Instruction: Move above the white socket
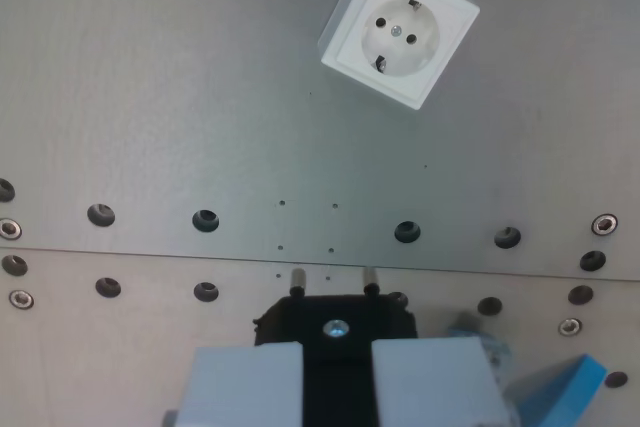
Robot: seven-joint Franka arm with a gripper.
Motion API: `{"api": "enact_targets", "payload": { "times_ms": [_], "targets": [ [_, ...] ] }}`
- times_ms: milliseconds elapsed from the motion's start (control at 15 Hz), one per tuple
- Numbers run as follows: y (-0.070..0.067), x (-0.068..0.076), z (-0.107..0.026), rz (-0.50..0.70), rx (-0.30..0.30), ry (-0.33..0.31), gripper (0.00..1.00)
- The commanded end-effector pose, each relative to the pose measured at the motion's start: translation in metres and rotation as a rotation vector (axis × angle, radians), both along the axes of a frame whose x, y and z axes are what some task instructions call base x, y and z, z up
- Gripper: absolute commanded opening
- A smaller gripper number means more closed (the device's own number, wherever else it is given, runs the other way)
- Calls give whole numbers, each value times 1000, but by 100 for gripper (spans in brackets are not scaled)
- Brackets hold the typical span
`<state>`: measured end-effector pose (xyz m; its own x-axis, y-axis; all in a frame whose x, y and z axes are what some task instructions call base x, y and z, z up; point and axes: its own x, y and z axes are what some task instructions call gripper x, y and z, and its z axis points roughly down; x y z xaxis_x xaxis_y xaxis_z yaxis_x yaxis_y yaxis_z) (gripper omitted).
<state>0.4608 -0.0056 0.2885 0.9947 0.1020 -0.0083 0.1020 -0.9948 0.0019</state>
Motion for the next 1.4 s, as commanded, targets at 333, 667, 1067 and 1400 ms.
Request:
{"api": "enact_targets", "payload": {
  "times_ms": [333,667,1067,1400],
  "targets": [
    [-5,3,-18,-109,-1,-47,0],
    [-9,4,-33,-170,-1,-67,0],
    [-14,4,-56,-250,6,-90,0],
    [-18,5,-74,-319,15,-83,0]
  ]
}}
